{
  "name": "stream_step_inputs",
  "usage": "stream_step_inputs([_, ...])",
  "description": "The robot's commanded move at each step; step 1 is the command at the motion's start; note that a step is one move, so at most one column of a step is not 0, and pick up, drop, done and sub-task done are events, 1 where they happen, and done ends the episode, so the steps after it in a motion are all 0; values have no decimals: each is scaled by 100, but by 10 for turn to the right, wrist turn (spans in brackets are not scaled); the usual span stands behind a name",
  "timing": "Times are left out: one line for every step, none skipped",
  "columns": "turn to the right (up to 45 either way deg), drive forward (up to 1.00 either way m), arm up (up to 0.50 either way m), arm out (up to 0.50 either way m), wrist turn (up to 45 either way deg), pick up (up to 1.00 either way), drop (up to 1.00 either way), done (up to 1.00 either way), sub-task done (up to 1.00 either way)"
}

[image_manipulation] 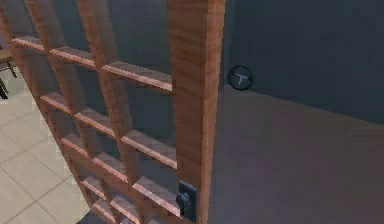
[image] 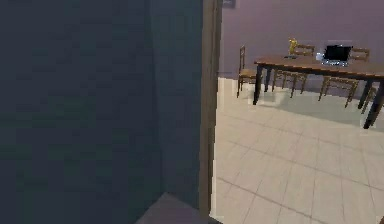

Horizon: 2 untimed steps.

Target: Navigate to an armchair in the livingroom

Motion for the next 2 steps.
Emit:
stream_step_inputs([180, 0, 0, 0, 0, 0, 0, 0, 0])
stream_step_inputs([0, 80, 0, 0, 0, 0, 0, 0, 0])
